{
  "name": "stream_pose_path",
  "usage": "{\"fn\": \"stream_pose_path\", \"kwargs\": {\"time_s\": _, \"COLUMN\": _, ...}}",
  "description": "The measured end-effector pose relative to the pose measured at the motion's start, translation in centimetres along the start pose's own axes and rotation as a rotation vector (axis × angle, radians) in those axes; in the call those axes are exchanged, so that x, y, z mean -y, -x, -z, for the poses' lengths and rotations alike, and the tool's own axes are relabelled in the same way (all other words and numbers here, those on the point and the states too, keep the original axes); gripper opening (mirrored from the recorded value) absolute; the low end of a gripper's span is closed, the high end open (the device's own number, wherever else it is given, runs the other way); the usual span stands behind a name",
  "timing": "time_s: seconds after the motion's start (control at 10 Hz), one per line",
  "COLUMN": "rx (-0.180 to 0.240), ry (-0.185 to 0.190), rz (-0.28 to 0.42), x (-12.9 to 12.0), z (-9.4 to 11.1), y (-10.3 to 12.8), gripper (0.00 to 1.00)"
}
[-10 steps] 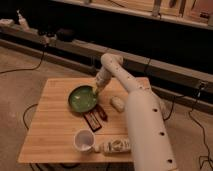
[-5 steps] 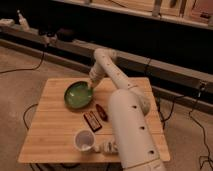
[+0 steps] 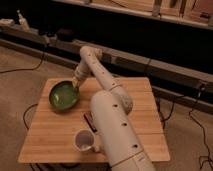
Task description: Drag the ceramic bowl in a circle
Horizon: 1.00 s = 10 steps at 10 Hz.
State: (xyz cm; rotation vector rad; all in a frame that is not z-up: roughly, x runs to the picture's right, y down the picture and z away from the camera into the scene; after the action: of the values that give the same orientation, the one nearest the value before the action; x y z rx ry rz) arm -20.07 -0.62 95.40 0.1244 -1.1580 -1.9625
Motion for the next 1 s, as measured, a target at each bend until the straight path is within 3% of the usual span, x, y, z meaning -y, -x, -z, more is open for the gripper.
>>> {"fn": "stream_pose_path", "kwargs": {"time_s": 0.3, "rx": 0.066, "ry": -0.054, "rz": 0.046, "x": 3.3, "z": -3.8, "y": 1.9, "gripper": 0.00}}
{"fn": "stream_pose_path", "kwargs": {"time_s": 0.4, "rx": 0.071, "ry": -0.063, "rz": 0.044, "x": 3.6, "z": -4.2, "y": 2.4, "gripper": 0.00}}
{"fn": "stream_pose_path", "kwargs": {"time_s": 0.5, "rx": 0.073, "ry": -0.073, "rz": 0.039, "x": 3.9, "z": -4.2, "y": 3.4, "gripper": 0.00}}
{"fn": "stream_pose_path", "kwargs": {"time_s": 0.8, "rx": 0.057, "ry": -0.046, "rz": -0.012, "x": 2.6, "z": -2.2, "y": 7.7, "gripper": 0.00}}
{"fn": "stream_pose_path", "kwargs": {"time_s": 1.0, "rx": 0.057, "ry": -0.044, "rz": -0.069, "x": 2.8, "z": -1.1, "y": 12.5, "gripper": 0.00}}
